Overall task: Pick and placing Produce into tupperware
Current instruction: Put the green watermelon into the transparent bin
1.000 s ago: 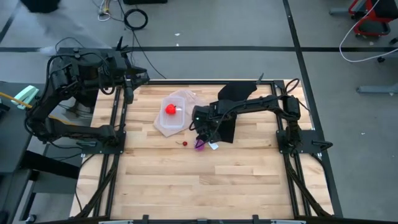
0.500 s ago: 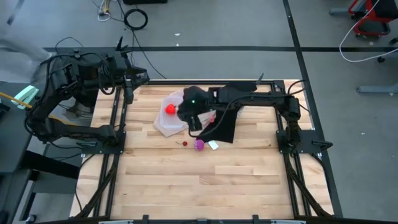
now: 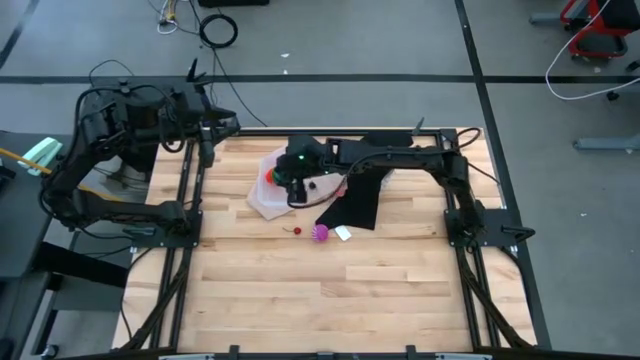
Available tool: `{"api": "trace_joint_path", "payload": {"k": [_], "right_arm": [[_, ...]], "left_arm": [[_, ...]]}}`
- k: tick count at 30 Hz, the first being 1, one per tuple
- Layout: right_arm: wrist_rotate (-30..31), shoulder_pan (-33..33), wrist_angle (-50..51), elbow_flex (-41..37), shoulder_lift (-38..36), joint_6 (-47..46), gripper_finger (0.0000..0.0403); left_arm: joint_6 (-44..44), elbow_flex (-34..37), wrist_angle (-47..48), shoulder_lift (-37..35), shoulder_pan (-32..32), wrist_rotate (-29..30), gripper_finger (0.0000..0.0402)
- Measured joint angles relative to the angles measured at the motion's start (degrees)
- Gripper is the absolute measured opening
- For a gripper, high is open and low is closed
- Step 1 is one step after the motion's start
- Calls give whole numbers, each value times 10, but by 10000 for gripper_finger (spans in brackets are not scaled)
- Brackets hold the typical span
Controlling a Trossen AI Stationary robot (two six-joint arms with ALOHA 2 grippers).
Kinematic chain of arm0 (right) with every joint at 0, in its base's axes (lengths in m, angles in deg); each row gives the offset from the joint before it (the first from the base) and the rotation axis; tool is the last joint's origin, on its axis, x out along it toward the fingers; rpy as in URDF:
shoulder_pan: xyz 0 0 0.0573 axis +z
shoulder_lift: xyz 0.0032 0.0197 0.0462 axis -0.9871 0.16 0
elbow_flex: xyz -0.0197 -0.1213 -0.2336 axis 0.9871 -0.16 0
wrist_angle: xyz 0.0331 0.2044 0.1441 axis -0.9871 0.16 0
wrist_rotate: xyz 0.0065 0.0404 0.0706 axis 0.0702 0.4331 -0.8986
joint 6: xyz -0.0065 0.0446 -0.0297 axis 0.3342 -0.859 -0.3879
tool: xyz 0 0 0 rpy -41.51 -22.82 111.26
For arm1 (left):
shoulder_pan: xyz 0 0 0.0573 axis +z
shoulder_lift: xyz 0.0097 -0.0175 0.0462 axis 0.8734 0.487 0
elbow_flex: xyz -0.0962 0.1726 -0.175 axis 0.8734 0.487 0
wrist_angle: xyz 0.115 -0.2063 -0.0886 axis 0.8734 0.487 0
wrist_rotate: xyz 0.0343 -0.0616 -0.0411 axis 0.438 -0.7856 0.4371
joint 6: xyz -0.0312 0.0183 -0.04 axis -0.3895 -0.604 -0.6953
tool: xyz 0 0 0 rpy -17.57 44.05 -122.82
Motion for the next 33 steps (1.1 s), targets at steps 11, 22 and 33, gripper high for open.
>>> {"api": "trace_joint_path", "payload": {"k": [11, 22, 33], "right_arm": [[-20, -4, 8, 149, 117, -38, 289], [-18, -18, 103, 206, 161, -49, 289], [-39, -23, 104, 176, 160, -102, 289]], "left_arm": [[1, 0, 5, -1, 0, 0, 184], [-1, 0, 17, -2, -1, 0, 182], [0, 0, 16, -2, -1, 0, 182]]}}
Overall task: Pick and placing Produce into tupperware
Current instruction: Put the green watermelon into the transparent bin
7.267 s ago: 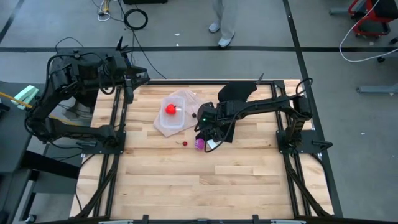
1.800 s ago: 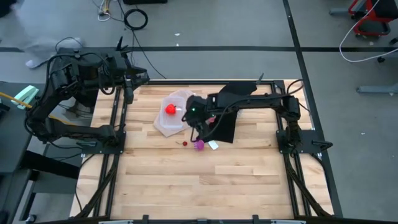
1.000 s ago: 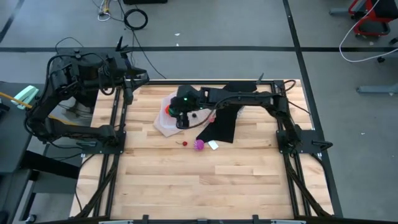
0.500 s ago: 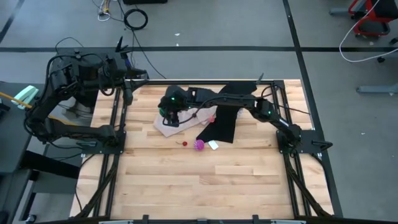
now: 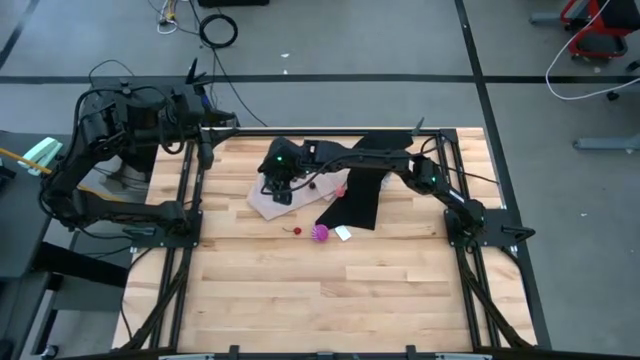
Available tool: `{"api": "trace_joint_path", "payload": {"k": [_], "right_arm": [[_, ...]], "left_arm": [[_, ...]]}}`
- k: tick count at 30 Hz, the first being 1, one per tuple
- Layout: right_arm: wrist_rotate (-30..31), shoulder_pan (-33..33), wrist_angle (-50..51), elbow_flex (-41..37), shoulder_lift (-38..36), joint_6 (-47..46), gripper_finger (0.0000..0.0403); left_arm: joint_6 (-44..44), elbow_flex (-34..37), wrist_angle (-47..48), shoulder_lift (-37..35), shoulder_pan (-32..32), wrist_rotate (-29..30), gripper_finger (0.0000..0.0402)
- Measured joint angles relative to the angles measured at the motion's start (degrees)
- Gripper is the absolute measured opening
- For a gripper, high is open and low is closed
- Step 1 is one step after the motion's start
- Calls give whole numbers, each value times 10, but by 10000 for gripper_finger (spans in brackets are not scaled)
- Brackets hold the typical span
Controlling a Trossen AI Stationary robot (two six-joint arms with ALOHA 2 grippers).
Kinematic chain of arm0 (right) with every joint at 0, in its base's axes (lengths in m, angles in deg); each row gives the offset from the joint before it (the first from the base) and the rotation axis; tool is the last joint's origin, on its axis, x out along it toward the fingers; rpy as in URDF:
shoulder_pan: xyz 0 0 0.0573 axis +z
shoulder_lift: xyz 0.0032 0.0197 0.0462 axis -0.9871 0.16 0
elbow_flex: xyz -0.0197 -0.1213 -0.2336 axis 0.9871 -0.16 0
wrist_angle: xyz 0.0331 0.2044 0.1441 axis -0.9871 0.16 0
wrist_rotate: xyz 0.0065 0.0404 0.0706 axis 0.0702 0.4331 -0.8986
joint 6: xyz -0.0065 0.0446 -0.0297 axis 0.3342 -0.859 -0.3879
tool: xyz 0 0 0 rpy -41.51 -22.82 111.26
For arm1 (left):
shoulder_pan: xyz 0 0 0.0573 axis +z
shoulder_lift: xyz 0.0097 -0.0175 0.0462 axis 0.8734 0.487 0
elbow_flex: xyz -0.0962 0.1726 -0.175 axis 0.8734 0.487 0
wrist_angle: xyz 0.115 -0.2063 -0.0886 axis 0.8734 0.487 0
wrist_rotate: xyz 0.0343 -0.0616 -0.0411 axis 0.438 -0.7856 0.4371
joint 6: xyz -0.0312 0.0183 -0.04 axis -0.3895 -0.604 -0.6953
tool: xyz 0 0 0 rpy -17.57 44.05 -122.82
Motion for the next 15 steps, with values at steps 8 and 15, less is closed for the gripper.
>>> {"api": "trace_joint_path", "payload": {"k": [8, 15], "right_arm": [[-13, 1, -4, -9, 0, -11, 289], [-35, 1, -12, -9, 0, -21, 289]], "left_arm": [[0, 0, 0, 0, 0, 0, 185], [0, 0, 0, 0, 0, 0, 179]]}}
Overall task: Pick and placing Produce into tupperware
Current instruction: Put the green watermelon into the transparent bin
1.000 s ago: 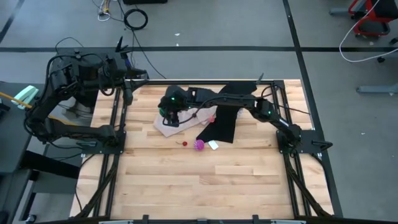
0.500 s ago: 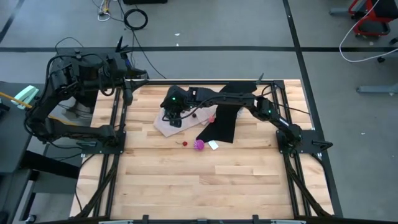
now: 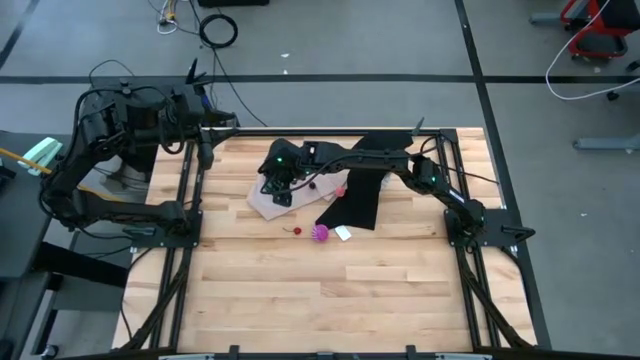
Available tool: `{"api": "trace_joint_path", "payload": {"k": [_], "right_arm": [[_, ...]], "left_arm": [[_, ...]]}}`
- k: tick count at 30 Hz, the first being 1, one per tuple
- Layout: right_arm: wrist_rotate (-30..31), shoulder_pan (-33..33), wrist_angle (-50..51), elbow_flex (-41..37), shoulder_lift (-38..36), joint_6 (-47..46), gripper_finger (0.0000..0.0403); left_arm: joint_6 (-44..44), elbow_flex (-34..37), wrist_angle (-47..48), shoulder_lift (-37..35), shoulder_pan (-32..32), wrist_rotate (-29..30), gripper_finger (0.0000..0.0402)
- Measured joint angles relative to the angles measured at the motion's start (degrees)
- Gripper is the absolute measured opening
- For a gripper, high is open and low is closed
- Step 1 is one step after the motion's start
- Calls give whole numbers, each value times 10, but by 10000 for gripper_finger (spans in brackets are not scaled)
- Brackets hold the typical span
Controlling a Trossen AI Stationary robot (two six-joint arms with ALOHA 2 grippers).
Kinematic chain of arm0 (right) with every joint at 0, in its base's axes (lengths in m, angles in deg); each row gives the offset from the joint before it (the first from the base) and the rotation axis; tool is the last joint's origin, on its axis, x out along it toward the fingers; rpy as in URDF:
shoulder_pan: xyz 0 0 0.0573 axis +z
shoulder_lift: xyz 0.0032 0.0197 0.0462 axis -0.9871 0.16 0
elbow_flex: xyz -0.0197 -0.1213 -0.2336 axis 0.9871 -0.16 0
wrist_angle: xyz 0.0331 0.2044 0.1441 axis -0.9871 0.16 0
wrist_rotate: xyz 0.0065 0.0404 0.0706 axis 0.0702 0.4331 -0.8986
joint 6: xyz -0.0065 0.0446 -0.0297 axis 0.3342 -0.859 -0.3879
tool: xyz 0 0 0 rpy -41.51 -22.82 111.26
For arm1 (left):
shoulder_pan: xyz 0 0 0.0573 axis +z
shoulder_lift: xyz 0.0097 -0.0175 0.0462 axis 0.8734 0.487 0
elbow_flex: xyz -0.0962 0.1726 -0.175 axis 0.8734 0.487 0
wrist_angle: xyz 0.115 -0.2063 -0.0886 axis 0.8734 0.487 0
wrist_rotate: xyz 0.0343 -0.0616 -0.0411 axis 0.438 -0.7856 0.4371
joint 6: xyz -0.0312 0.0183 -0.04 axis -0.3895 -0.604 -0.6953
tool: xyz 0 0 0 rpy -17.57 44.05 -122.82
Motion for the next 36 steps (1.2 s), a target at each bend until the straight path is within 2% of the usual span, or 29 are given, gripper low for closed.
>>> {"api": "trace_joint_path", "payload": {"k": [17, 27, 36], "right_arm": [[-20, -10, -29, 0, 0, -44, 289], [-20, -11, -45, -65, 0, -64, 289], [-21, -10, -65, -62, 0, -75, 289]], "left_arm": [[0, 0, 0, 0, 0, 0, 181], [-1, 0, 0, 0, 0, 0, 179], [-3, 0, 0, 0, 0, 0, 185]]}}
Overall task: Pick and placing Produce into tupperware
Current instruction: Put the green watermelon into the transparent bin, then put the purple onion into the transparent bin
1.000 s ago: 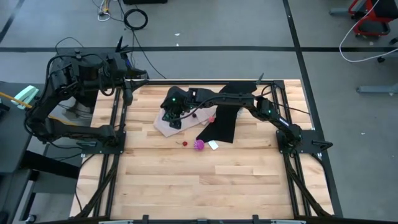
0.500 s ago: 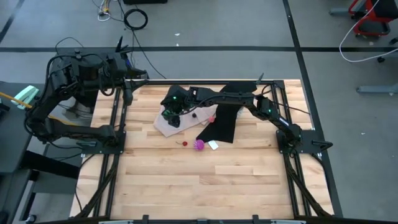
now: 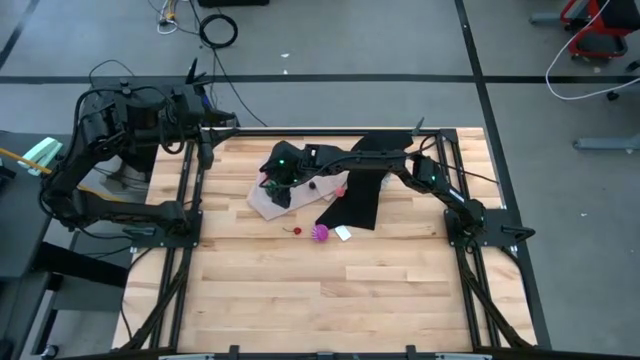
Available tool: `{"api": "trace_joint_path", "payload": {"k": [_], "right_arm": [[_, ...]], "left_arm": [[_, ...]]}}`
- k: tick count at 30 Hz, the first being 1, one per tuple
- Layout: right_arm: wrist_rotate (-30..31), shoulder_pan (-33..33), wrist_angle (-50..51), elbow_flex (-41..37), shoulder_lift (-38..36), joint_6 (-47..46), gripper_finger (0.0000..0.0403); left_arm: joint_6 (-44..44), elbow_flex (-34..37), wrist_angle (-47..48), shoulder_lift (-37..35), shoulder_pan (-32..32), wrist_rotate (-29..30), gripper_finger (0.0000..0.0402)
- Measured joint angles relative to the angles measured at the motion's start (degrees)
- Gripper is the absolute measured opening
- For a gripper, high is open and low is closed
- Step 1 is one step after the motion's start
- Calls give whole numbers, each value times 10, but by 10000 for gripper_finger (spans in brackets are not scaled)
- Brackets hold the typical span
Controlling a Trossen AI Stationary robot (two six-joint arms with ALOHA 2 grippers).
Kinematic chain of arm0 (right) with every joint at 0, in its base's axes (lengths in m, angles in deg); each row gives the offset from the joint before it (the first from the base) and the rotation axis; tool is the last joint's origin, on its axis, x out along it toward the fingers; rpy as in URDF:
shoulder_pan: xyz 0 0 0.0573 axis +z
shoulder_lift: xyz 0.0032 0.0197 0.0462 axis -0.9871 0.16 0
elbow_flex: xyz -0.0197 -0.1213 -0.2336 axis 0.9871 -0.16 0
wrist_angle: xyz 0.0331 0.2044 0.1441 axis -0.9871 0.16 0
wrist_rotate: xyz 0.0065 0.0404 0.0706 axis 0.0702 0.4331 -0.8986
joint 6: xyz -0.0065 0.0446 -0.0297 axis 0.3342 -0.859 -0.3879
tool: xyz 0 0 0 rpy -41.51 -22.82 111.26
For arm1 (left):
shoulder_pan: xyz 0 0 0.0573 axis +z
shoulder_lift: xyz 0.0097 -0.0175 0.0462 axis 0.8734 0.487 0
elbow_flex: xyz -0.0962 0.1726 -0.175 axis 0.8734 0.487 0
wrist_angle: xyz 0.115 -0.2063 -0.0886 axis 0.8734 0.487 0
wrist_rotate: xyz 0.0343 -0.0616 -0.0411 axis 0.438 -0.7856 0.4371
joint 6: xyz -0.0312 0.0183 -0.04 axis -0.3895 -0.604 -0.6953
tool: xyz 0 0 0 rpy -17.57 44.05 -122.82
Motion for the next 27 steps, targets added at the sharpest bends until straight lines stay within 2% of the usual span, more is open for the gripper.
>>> {"api": "trace_joint_path", "payload": {"k": [5, 27], "right_arm": [[-34, 2, -1, 0, 0, 0, 290], [-25, 6, 12, 0, -7, 18, 305]], "left_arm": [[0, 0, 0, 0, 0, 0, 181], [-1, 0, 0, 0, 0, 0, 182]]}}
